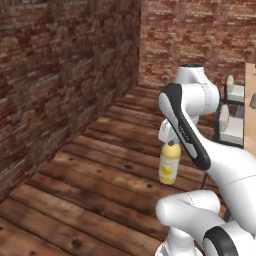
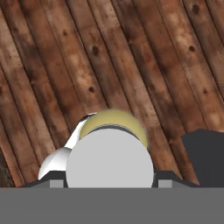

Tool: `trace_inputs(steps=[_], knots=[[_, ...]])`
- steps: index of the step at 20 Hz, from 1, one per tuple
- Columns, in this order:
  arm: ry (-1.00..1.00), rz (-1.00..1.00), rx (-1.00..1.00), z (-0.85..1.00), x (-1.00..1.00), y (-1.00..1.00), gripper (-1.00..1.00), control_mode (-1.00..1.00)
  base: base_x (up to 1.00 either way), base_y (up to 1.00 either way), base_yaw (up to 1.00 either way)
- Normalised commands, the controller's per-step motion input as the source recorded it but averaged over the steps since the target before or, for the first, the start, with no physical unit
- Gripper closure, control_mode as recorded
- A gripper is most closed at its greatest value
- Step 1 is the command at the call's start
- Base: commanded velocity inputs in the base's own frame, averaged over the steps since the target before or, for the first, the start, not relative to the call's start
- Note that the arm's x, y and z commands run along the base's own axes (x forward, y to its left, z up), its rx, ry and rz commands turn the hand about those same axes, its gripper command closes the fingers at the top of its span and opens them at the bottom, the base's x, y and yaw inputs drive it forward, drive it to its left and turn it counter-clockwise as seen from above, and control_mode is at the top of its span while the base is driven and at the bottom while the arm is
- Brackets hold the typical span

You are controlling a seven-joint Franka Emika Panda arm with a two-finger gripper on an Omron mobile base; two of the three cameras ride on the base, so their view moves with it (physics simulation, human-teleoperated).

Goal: There is a wine glass and glass cup on the dining counter. Place the wine bottle next to the wine glass and the juice bottle next to the glass cup.

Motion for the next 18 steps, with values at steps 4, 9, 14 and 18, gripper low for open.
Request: trace_inputs(steps=[4, 9, 14, 18], knots=[[0.00, 0.00, 0.00, 0.00, 0.00, 0.00, 1.00, 1.00, 0.65, 0.33, -0.43], [0.00, 0.00, 0.00, 0.00, 0.00, 0.00, 1.00, 1.00, 0.66, 0.33, -0.42], [0.00, 0.00, 0.00, 0.00, 0.00, 0.00, 1.00, 1.00, 0.67, 0.33, -0.41], [0.00, 0.00, 0.00, 0.00, 0.00, 0.00, 1.00, 1.00, 0.70, 0.34, -0.39]])
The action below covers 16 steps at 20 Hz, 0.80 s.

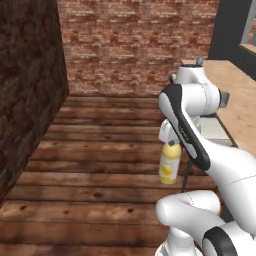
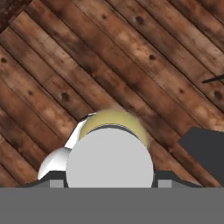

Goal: There is a wine glass and glass cup on the dining counter. Place the wine bottle next to the wine glass and the juice bottle next to the glass cup.

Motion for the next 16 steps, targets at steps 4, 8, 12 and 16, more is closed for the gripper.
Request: trace_inputs(steps=[4, 8, 12, 16], knots=[[0.00, 0.00, 0.00, 0.00, 0.00, 0.00, 1.00, 1.00, 0.71, 0.34, -0.38], [0.00, 0.00, 0.00, 0.00, 0.00, 0.00, 1.00, 1.00, 0.71, 0.35, -0.38], [0.00, 0.00, 0.00, 0.00, 0.00, 0.00, 1.00, 1.00, 0.71, 0.35, -0.39], [0.00, 0.00, 0.00, 0.00, 0.00, 0.00, 1.00, 1.00, 0.70, 0.35, -0.39]])
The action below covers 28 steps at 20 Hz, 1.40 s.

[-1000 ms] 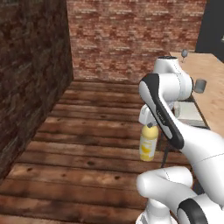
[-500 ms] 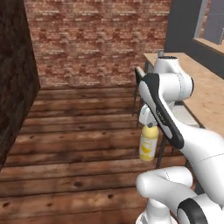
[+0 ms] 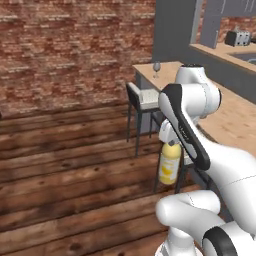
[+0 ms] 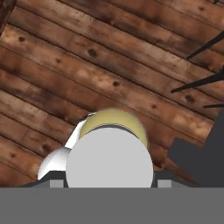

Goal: There is a wine glass and glass cup on the dining counter. Place the wine bottle next to the wine glass and the juice bottle next to the glass cup.

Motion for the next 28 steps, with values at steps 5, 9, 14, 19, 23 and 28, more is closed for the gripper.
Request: trace_inputs(steps=[5, 9, 14, 19, 23, 28], knots=[[0.00, 0.00, 0.00, 0.00, 0.00, 0.00, 1.00, 1.00, 0.68, 0.36, -0.41], [0.00, 0.00, 0.00, 0.00, 0.00, 0.00, 1.00, 1.00, 0.59, 0.42, -0.42], [0.00, 0.00, 0.00, 0.00, 0.00, 0.00, 1.00, 1.00, 0.45, 0.46, -0.47], [0.00, 0.00, 0.00, 0.00, 0.00, 0.00, 1.00, 1.00, 0.36, 0.41, -0.57], [0.00, 0.00, 0.00, 0.00, 0.00, 0.00, 1.00, 1.00, 0.29, 0.36, -0.64], [0.00, 0.00, 0.00, 0.00, 0.00, 0.00, 1.00, 1.00, 0.29, 0.44, -0.54]])
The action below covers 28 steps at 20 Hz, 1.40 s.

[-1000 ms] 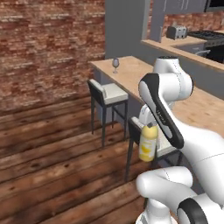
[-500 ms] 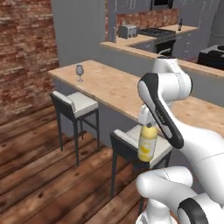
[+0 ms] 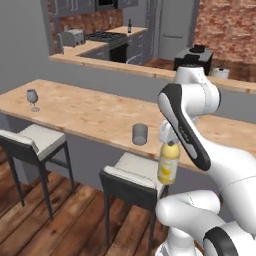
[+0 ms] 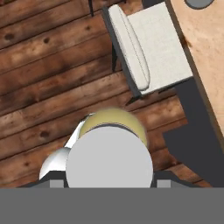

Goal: There is a wine glass and glass cup on the dining counter. Place the wine bottle next to the wine glass and the juice bottle next to the glass cup.

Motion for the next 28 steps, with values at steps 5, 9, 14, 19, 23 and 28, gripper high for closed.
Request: trace_inputs(steps=[5, 9, 14, 19, 23, 28], knots=[[0.00, 0.00, 0.00, 0.00, 0.00, 0.00, 1.00, 1.00, 0.33, 0.41, -0.32], [0.00, 0.00, 0.00, 0.00, 0.00, 0.00, 1.00, 1.00, 0.32, 0.37, -0.24], [0.00, 0.00, 0.00, 0.00, 0.00, 0.00, 1.00, 1.00, 0.23, 0.26, -0.14], [0.00, 0.00, 0.00, 0.00, 0.00, 0.00, 1.00, 1.00, 0.04, 0.05, -0.01], [0.00, 0.00, 0.00, 0.00, 0.00, 0.00, 1.00, 1.00, 0.00, 0.00, 0.00], [0.00, 0.00, 0.00, 0.00, 0.00, 0.00, 1.00, 1.00, 0.00, 0.00, 0.00]])
